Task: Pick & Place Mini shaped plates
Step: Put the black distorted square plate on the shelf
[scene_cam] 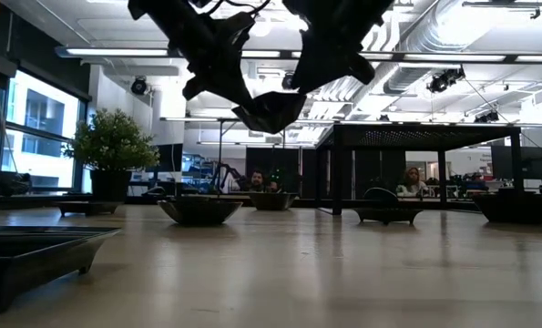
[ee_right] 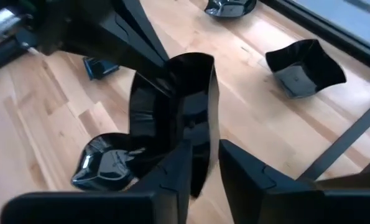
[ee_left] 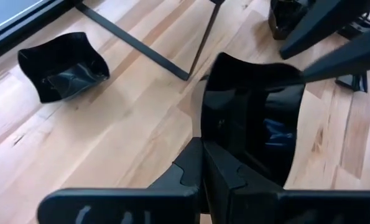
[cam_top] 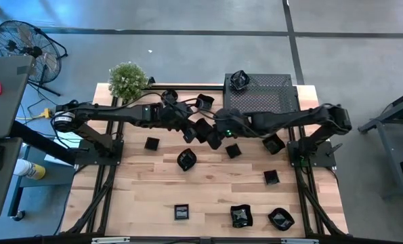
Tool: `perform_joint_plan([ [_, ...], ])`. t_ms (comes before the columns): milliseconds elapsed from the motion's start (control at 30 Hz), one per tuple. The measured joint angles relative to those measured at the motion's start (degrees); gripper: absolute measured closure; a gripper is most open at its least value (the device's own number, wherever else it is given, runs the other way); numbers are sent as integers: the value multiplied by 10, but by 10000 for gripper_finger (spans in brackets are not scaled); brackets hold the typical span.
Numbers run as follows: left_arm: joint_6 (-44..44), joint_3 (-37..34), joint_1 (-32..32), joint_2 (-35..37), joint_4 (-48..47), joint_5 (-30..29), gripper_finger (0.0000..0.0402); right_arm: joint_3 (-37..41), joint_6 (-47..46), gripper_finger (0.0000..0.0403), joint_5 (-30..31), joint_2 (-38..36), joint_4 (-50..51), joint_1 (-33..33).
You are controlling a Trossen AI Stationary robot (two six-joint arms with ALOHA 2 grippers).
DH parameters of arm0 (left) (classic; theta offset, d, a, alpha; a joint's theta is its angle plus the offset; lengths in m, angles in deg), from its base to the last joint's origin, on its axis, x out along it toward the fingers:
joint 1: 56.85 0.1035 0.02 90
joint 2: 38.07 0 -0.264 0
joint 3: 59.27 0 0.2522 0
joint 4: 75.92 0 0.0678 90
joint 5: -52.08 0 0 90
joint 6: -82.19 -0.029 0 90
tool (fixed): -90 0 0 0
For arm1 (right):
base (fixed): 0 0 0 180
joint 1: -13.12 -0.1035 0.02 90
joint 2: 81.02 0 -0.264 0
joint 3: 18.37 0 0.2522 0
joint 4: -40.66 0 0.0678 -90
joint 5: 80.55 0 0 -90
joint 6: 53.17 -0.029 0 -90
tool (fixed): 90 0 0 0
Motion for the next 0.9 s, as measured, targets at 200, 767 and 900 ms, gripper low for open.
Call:
perform_joint_plan([
  [200, -2, 0, 0, 0, 4, 3, 401, -1, 20, 373, -20, 4, 0, 12],
  [767, 0, 0, 2, 4, 15, 13, 371, -1, 38, 402, -69, -2, 0, 36],
  [900, 0, 0, 2, 21, 19, 6, 315, -1, 38, 402, -83, -11, 3, 45],
])
